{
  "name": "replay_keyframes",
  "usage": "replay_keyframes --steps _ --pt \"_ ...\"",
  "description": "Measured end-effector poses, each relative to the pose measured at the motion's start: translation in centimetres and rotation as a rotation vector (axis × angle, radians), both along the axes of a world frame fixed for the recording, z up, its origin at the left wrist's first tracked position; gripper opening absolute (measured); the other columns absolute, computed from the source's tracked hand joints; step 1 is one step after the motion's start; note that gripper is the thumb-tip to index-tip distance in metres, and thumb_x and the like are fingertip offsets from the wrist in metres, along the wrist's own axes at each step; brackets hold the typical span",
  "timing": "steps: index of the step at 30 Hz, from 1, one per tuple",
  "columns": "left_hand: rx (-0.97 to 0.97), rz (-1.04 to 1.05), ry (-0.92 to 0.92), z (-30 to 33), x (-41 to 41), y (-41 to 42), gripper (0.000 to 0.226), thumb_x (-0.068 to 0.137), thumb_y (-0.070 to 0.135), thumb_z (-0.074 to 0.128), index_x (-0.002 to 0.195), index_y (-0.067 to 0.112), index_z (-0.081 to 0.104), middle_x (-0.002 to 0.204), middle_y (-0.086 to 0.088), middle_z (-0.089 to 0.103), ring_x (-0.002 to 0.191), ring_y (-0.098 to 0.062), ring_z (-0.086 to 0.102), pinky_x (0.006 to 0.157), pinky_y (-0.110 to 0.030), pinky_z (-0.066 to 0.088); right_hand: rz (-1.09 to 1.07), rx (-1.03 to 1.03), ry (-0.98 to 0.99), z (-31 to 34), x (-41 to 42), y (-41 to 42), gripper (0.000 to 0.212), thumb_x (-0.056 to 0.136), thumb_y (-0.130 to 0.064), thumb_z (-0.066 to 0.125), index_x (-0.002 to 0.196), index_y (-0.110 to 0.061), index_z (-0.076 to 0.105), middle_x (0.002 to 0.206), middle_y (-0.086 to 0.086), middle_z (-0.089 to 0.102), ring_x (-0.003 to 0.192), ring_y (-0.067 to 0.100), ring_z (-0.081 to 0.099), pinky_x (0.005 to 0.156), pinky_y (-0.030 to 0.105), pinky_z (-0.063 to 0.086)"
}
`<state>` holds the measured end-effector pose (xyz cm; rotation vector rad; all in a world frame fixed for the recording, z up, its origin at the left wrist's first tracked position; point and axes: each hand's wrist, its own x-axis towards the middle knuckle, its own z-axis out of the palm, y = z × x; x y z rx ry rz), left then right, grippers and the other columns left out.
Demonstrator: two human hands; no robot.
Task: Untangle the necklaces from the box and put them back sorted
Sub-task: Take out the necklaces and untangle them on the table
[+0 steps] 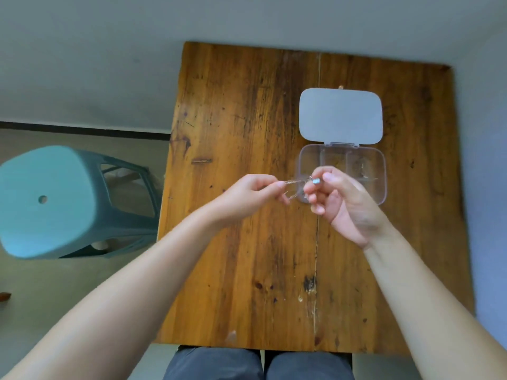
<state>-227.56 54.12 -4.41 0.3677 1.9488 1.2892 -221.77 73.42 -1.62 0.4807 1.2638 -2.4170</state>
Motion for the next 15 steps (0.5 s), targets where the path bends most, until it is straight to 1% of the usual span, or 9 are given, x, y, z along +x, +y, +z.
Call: replay_keyframes --steps 2,3,5,7,9,10,11,13,15 --pt "-0.009 0.001 -0.130 -0.9 -0.6 -3.2 0.038 0.098 0.034 0.043 0.077 0.009 0.064 0.077 0.004 0.069 0.081 -0.013 0.060 0.089 -0.032 0.044 -0.033 0.015 -0.099 -1.7 1.8 -1.3 0.003 0.084 -0.016 0.060 0.086 -0.013 0.059 0.073 0.002 0.069 0.061 0.008 0.059 0.046 0.016 0.045" --pt "0.010 0.041 -0.206 -1.5 -0.9 -4.6 0.037 0.097 0.034 0.044 0.073 0.010 0.060 0.074 0.000 0.065 0.082 -0.015 0.059 0.092 -0.033 0.047 -0.033 0.055 -0.150 -2.7 2.8 -2.1 0.003 0.084 -0.013 0.060 0.087 -0.013 0.058 0.073 0.003 0.069 0.061 0.008 0.059 0.047 0.016 0.046" --pt "0.018 0.149 -0.295 -2.8 -1.6 -6.6 0.035 0.096 0.035 0.047 0.067 0.015 0.054 0.067 -0.001 0.053 0.075 -0.015 0.057 0.089 -0.030 0.052 0.006 0.160 -0.238 -4.7 4.8 -3.8 0.008 0.089 -0.004 0.058 0.093 -0.010 0.056 0.076 0.005 0.071 0.063 0.009 0.060 0.049 0.018 0.048" --pt "-0.048 0.208 -0.277 -4.2 -2.5 -7.8 0.038 0.093 0.039 0.051 0.061 0.018 0.052 0.059 0.004 0.046 0.062 -0.013 0.050 0.083 -0.032 0.055 0.101 0.295 -0.314 -6.5 6.8 -5.8 0.007 0.092 -0.004 0.056 0.096 -0.009 0.055 0.083 0.007 0.074 0.065 0.010 0.063 0.052 0.018 0.049" --pt "-0.184 0.170 -0.168 -5.3 -3.2 -8.2 0.041 0.090 0.044 0.055 0.057 0.020 0.051 0.052 0.008 0.045 0.057 -0.012 0.047 0.072 -0.030 0.052 0.219 0.434 -0.381 -7.9 8.6 -8.0 0.003 0.092 -0.012 0.057 0.095 -0.010 0.057 0.088 0.005 0.076 0.064 0.007 0.064 0.052 0.018 0.049" --pt "-0.267 0.111 -0.085 -5.7 -3.5 -7.9 0.041 0.088 0.046 0.056 0.058 0.019 0.050 0.052 0.008 0.046 0.055 -0.012 0.047 0.065 -0.028 0.048 0.268 0.490 -0.410 -8.4 9.4 -9.1 0.005 0.092 -0.016 0.058 0.095 -0.011 0.059 0.088 0.002 0.076 0.061 0.006 0.064 0.051 0.017 0.048" --pt "-0.346 0.033 0.014 -6.1 -3.6 -7.6 0.040 0.087 0.046 0.056 0.059 0.018 0.049 0.055 0.007 0.047 0.055 -0.013 0.046 0.060 -0.029 0.044 0.302 0.536 -0.436 -8.9 10.1 -10.2 0.007 0.092 -0.019 0.058 0.094 -0.012 0.060 0.087 -0.001 0.076 0.059 0.005 0.064 0.050 0.017 0.048" --pt "-0.472 -0.150 0.262 -6.7 -3.3 -6.7 0.036 0.088 0.043 0.058 0.064 0.017 0.051 0.061 0.004 0.050 0.060 -0.017 0.051 0.057 -0.033 0.043 0.317 0.605 -0.470 -9.6 11.0 -12.2 0.008 0.092 -0.022 0.057 0.093 -0.014 0.059 0.083 -0.003 0.076 0.055 0.006 0.064 0.046 0.017 0.046" --pt "-0.522 -0.296 0.518 -7.3 -2.7 -6.0 0.030 0.089 0.038 0.058 0.069 0.016 0.051 0.067 0.002 0.051 0.070 -0.023 0.053 0.058 -0.033 0.041 0.330 0.733 -0.440 -10.1 11.5 -13.4 0.007 0.093 -0.023 0.055 0.090 -0.017 0.056 0.080 -0.004 0.074 0.050 0.006 0.062 0.046 0.016 0.045"
